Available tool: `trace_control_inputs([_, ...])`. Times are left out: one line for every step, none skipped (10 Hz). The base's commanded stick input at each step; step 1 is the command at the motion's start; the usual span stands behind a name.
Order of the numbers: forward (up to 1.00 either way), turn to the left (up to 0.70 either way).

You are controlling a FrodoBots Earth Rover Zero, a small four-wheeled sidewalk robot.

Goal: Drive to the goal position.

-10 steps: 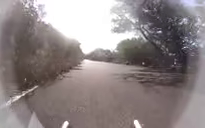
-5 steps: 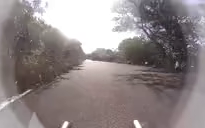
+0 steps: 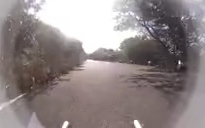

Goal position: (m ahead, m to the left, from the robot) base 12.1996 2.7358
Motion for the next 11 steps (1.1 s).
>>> trace_control_inputs([0.7, 0.0])
trace_control_inputs([0.7, 0.0])
trace_control_inputs([0.7, 0.0])
trace_control_inputs([0.7, 0.0])
trace_control_inputs([0.7, 0.0])
trace_control_inputs([0.7, 0.0])
trace_control_inputs([0.7, 0.0])
trace_control_inputs([0.7, 0.0])
trace_control_inputs([0.7, 0.0])
trace_control_inputs([0.7, 0.0])
trace_control_inputs([0.7, 0.0])
